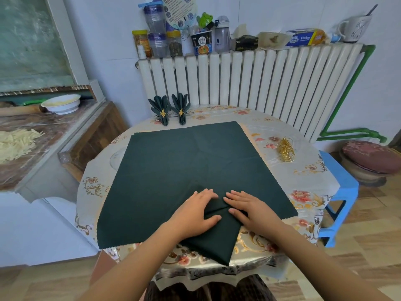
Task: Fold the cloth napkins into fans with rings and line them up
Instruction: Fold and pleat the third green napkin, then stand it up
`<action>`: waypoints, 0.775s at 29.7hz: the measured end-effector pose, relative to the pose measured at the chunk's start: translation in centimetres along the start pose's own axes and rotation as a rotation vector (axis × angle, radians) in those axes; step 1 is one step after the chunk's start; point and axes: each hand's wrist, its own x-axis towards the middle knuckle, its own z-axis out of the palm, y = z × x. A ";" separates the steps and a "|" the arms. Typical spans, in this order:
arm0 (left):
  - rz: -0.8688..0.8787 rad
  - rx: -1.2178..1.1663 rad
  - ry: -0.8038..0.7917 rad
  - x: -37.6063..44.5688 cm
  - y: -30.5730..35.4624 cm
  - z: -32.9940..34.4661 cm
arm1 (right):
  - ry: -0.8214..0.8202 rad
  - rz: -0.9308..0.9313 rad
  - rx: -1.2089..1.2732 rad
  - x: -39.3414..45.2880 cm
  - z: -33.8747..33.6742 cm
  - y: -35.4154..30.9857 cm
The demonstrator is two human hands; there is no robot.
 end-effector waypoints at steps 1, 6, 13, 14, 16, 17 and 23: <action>-0.035 0.086 -0.014 -0.4 -0.1 0.1 | 0.026 0.000 0.004 0.0 0.0 0.1; -0.140 0.259 -0.058 -2.3 -0.3 1.4 | 0.132 -0.018 0.041 0.3 0.7 0.5; -0.110 0.084 0.166 -2.5 -0.7 2.5 | 0.319 -0.122 -0.048 0.4 1.1 -0.2; -0.103 0.041 0.208 -2.5 -0.8 2.6 | 0.317 -0.137 -0.030 0.3 1.1 -0.5; -0.103 -0.090 0.311 -2.5 -0.8 2.8 | 0.284 -0.135 -0.004 0.2 0.9 -0.8; -0.116 -0.152 0.359 -2.4 -0.6 2.7 | 0.273 -0.130 -0.004 0.3 0.8 -0.9; 0.092 -0.093 0.365 -3.5 0.1 2.5 | 0.214 0.029 0.110 0.3 0.3 -1.0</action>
